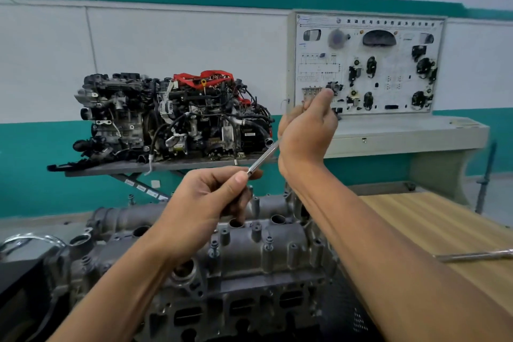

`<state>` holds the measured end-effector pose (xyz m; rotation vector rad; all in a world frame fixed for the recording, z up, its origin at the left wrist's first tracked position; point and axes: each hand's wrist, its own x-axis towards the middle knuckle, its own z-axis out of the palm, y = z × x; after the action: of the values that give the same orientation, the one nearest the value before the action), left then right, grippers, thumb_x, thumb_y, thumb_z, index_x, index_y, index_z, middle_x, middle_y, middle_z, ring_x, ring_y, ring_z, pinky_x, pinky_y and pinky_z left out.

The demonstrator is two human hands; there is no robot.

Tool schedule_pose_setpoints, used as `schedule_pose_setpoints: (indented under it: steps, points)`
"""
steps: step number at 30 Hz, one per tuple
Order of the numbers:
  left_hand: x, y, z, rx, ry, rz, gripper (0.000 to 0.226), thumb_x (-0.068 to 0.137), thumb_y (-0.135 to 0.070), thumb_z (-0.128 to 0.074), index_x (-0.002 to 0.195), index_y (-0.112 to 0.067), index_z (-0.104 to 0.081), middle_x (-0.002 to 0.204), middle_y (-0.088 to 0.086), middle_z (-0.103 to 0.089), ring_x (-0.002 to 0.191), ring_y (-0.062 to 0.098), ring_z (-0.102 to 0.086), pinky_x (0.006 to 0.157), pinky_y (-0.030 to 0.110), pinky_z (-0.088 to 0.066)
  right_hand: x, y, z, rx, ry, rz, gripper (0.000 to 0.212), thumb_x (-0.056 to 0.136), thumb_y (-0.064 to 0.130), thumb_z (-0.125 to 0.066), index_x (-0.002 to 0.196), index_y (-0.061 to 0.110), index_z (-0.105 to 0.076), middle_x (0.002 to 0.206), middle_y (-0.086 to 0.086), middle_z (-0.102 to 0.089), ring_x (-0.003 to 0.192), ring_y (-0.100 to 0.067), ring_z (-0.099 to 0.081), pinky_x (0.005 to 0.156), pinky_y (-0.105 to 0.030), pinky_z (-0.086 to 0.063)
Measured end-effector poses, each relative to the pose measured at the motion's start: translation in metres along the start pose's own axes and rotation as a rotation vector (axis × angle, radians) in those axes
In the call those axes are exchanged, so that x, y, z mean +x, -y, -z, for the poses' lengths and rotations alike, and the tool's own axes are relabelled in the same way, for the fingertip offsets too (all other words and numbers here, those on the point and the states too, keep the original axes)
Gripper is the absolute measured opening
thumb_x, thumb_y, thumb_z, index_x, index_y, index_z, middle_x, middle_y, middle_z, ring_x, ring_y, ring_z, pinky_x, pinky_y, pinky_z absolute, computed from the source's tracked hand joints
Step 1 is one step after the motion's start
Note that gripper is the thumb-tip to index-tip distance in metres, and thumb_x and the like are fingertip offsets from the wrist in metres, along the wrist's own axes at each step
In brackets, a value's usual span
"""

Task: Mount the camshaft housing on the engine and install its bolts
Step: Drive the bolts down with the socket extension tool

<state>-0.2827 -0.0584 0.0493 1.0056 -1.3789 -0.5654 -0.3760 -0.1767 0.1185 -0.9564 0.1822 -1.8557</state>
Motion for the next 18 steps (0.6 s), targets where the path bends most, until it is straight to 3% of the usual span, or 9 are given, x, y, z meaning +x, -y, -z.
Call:
schedule_pose_setpoints:
  steps: [2,4,8,10,13,18]
  points:
    - [0.000,0.000,-0.003,0.280,-0.071,-0.109,0.021,0.096,-0.025,-0.056,0.092,-0.022,-0.076,0.055,-0.006,-0.049,0.050,0.007,-0.046,0.051,0.012,-0.043,-0.001,0.001,0.001,-0.105,-0.034,0.058,0.045,0.103,0.041,-0.027,0.063,0.021,-0.028,0.057,-0.003,-0.024,0.057,-0.027,-0.023,0.054,-0.044,-0.027]
    - [-0.003,0.002,-0.007,0.380,-0.114,-0.145,0.021,0.096,-0.031,-0.054,0.099,-0.030,-0.076,0.054,-0.007,-0.045,0.049,0.009,-0.041,0.048,0.014,-0.039,-0.002,0.003,0.001,-0.186,-0.049,0.100,0.043,0.098,0.044,-0.027,0.063,0.020,-0.027,0.057,-0.003,-0.025,0.061,-0.029,-0.024,0.056,-0.051,-0.029]
    - [-0.008,0.005,-0.016,0.128,-0.224,-0.055,0.033,0.084,-0.046,-0.060,0.091,-0.020,-0.077,0.055,-0.001,-0.054,0.049,0.015,-0.046,0.050,0.036,-0.039,0.000,0.007,-0.001,-0.192,-0.051,0.138,0.044,0.098,0.044,-0.028,0.062,0.019,-0.029,0.056,-0.001,-0.026,0.061,-0.028,-0.027,0.057,-0.052,-0.032]
    - [-0.009,0.006,-0.019,0.037,-0.228,0.009,0.040,0.079,-0.049,-0.061,0.085,-0.012,-0.075,0.055,0.003,-0.059,0.046,0.015,-0.049,0.048,0.032,-0.040,0.002,0.006,0.000,-0.168,-0.041,0.130,0.043,0.097,0.046,-0.028,0.063,0.019,-0.027,0.059,-0.004,-0.024,0.063,-0.030,-0.024,0.058,-0.052,-0.031]
    - [-0.011,0.008,-0.023,-0.076,-0.215,0.050,0.033,0.080,-0.041,-0.062,0.079,-0.010,-0.075,0.053,0.003,-0.055,0.043,0.014,-0.046,0.041,0.021,-0.042,0.000,0.005,0.001,-0.201,-0.020,0.139,0.044,0.094,0.049,-0.028,0.063,0.018,-0.028,0.062,-0.008,-0.026,0.063,-0.032,-0.026,0.058,-0.054,-0.031]
    - [-0.009,0.006,-0.026,-0.486,-0.218,0.194,0.027,0.081,-0.030,-0.061,0.074,-0.010,-0.079,0.056,0.001,-0.049,0.047,0.008,-0.042,0.039,0.018,-0.039,0.003,0.011,-0.005,-0.171,-0.025,0.152,0.045,0.096,0.048,-0.028,0.063,0.018,-0.030,0.057,-0.006,-0.028,0.059,-0.029,-0.028,0.055,-0.051,-0.032]
